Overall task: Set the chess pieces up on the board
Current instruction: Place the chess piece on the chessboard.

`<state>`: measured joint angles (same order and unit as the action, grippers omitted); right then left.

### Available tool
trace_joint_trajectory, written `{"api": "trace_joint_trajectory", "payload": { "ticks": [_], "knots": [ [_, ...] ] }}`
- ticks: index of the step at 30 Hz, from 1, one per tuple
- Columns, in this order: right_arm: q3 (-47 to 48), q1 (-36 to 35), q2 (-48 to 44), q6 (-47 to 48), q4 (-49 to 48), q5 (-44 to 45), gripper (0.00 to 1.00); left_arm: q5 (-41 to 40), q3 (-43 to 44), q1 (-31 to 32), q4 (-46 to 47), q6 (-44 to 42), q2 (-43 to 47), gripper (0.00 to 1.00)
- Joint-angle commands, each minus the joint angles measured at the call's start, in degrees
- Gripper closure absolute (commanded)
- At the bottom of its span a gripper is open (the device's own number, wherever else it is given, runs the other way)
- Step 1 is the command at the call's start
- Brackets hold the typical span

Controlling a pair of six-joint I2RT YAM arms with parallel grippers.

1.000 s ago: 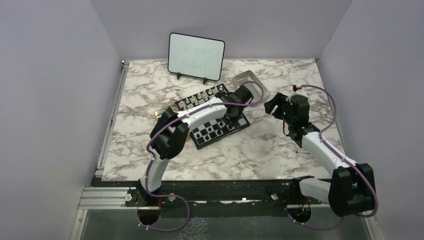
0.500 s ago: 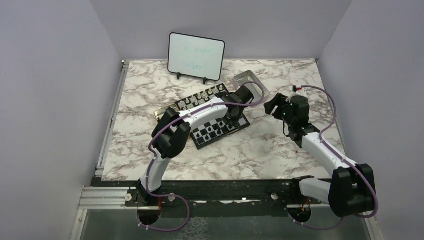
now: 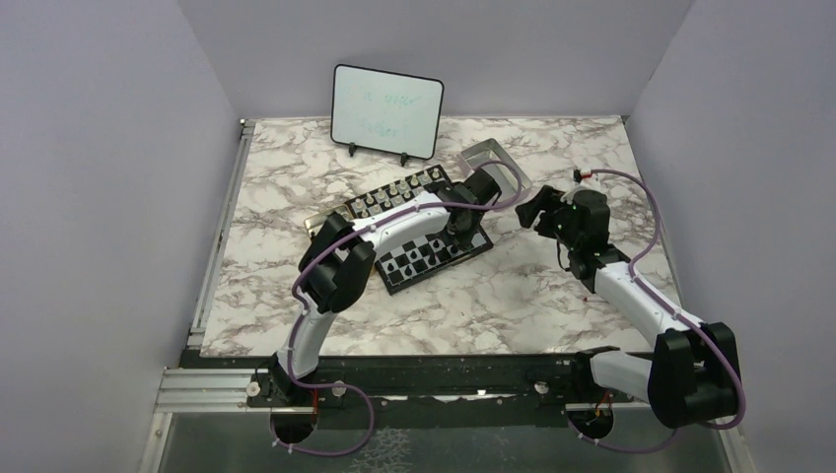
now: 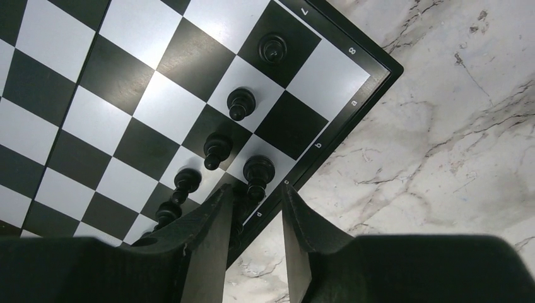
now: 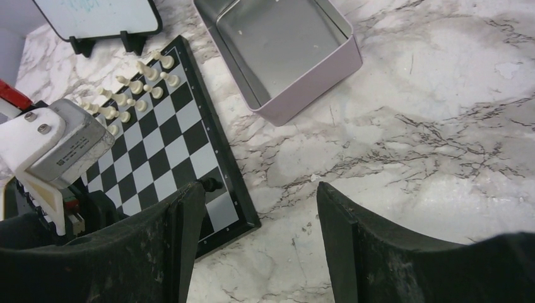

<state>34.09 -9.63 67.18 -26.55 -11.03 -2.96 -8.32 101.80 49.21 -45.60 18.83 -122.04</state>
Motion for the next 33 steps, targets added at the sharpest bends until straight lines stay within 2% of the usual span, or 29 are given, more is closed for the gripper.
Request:
{"api": "trace_joint_trajectory", "payload": {
  "ticks": [1, 4, 8, 13, 19, 28, 33],
  "knots": [
    [-0.4, 0.6, 0.4, -1.2, -2.3, -4.9, 0.30, -0.4, 2.6, 0.2, -0.5, 0.6, 5.2, 0.64],
    [-0.1, 0.6, 0.7, -3.0, -1.5, -6.7, 0.31, -1.0, 3.2, -0.3, -1.2, 0.8, 7.5, 0.64],
    [3.5, 0.6, 1.9, -3.5, 4.9, -10.0, 0.31, -2.7, 2.7, -1.8, -2.6, 0.8, 11.0, 0.64],
    [3.6, 0.6, 2.2, -2.4, 5.5, -13.1, 0.31, -5.7, -2.4, -5.3, -2.7, 1.0, 17.4, 0.64],
    [1.4, 0.6, 0.3, -2.0, 4.3, -13.3, 0.31, -5.2, -10.3, -13.5, -1.3, 0.7, 24.9, 0.68],
    [1.3, 0.6, -0.3, -1.6, 4.4, -12.6, 0.31, -6.0, -25.8, -26.7, 4.8, 0.1, 34.6, 0.68],
    [1.9, 0.6, -0.2, -1.4, 5.0, -12.5, 0.31, -3.4, -32.7, -32.6, 10.1, -0.4, 36.1, 0.67]
  ]
}}
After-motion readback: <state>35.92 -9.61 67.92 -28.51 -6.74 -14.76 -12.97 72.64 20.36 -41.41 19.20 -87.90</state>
